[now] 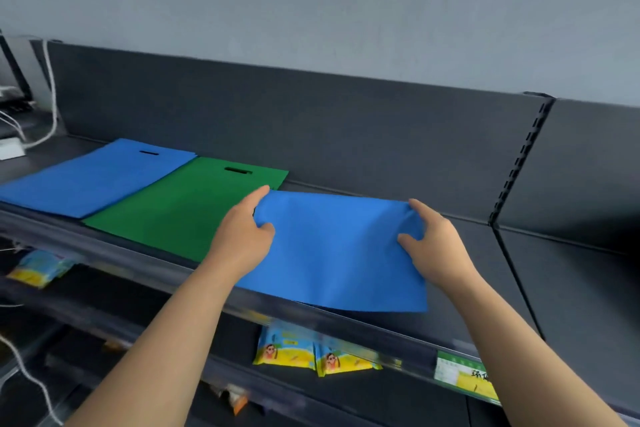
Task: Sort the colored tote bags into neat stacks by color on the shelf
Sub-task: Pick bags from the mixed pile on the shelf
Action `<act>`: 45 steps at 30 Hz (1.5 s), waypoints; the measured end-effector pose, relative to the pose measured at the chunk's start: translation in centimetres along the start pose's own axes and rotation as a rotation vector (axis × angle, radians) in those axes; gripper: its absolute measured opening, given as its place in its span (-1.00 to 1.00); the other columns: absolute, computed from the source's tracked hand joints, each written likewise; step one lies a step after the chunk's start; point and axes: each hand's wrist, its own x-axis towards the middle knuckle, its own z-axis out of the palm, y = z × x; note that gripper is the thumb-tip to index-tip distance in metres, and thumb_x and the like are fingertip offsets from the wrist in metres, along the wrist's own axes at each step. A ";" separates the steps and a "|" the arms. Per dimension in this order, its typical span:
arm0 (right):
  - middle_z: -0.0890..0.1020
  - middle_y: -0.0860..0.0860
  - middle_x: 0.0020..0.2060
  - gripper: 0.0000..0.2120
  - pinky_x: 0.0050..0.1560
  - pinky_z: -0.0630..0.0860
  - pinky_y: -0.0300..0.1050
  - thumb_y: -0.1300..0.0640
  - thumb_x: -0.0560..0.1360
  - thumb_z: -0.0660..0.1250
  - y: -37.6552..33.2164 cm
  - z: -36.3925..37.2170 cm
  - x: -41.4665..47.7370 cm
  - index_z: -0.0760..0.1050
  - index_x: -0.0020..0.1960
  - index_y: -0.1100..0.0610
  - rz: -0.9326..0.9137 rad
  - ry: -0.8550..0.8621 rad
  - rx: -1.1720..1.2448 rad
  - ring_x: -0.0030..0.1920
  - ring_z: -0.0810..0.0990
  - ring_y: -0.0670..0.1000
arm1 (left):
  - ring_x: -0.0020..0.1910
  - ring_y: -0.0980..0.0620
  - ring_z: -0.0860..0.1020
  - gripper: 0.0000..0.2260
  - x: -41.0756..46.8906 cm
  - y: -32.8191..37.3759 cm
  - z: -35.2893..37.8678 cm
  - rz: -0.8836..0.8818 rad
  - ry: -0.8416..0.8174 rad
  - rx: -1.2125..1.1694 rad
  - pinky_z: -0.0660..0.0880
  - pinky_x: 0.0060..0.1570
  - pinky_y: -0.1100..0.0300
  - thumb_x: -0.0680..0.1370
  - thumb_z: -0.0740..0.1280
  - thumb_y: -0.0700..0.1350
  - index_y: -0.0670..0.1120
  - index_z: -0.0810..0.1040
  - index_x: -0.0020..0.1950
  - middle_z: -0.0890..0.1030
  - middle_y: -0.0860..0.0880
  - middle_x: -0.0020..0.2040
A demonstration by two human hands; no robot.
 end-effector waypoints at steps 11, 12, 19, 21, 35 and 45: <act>0.36 -0.11 0.40 -0.37 0.31 0.40 0.09 0.19 0.52 0.28 -10.0 5.9 2.3 0.12 0.49 -0.12 -0.174 0.199 0.126 0.37 0.37 -0.01 | -0.56 0.19 0.28 -0.46 5.9 -2.3 -9.7 0.118 0.063 -0.166 0.26 -0.60 0.43 0.56 0.24 -0.23 0.17 0.25 0.46 0.54 -0.13 0.15; 0.38 -0.11 0.38 -0.37 0.30 0.41 0.10 0.19 0.52 0.29 -11.3 6.3 2.5 0.12 0.48 -0.14 -0.194 0.236 0.133 0.35 0.40 0.00 | -0.52 0.20 0.32 -0.46 6.7 -2.6 -10.9 0.138 0.056 -0.176 0.30 -0.57 0.41 0.56 0.25 -0.22 0.20 0.25 0.46 0.49 -0.15 0.25; 0.42 -0.11 0.05 -0.36 0.08 0.44 -0.06 0.20 0.51 0.28 -18.7 9.8 3.0 0.13 0.47 -0.20 -0.229 0.360 0.135 0.00 0.40 -0.03 | -0.14 0.03 0.49 -0.45 11.9 -4.8 -18.1 0.240 -0.009 -0.294 0.56 -0.05 -0.11 0.54 0.28 -0.22 0.24 0.28 0.43 0.50 0.31 0.03; 0.50 -0.08 0.17 -0.37 0.17 0.48 0.02 0.18 0.51 0.29 -20.0 11.3 3.0 0.13 0.46 -0.20 -0.206 0.359 0.151 0.13 0.50 0.03 | -0.15 0.01 0.51 -0.44 13.2 -5.5 -19.7 0.259 -0.018 -0.295 0.56 -0.06 -0.14 0.53 0.28 -0.23 0.23 0.28 0.43 0.53 0.27 0.01; 0.50 -0.02 0.28 -0.37 0.24 0.46 0.11 0.19 0.51 0.28 -28.7 16.9 6.7 0.13 0.48 -0.15 -0.312 0.326 0.131 0.12 0.47 -0.03 | -0.13 -0.01 0.54 -0.45 18.6 -9.8 -27.2 0.267 0.084 -0.349 0.56 -0.04 -0.14 0.54 0.29 -0.22 0.23 0.27 0.43 0.57 0.25 0.00; 0.37 -0.11 0.39 -0.36 0.26 0.45 0.12 0.20 0.52 0.28 -34.3 23.3 8.9 0.12 0.50 -0.11 -0.303 0.297 0.107 0.32 0.43 0.00 | -0.17 0.09 0.59 -0.45 24.1 -14.2 -32.2 0.261 0.077 -0.345 0.59 -0.12 0.09 0.55 0.29 -0.21 0.17 0.25 0.46 0.49 0.15 0.26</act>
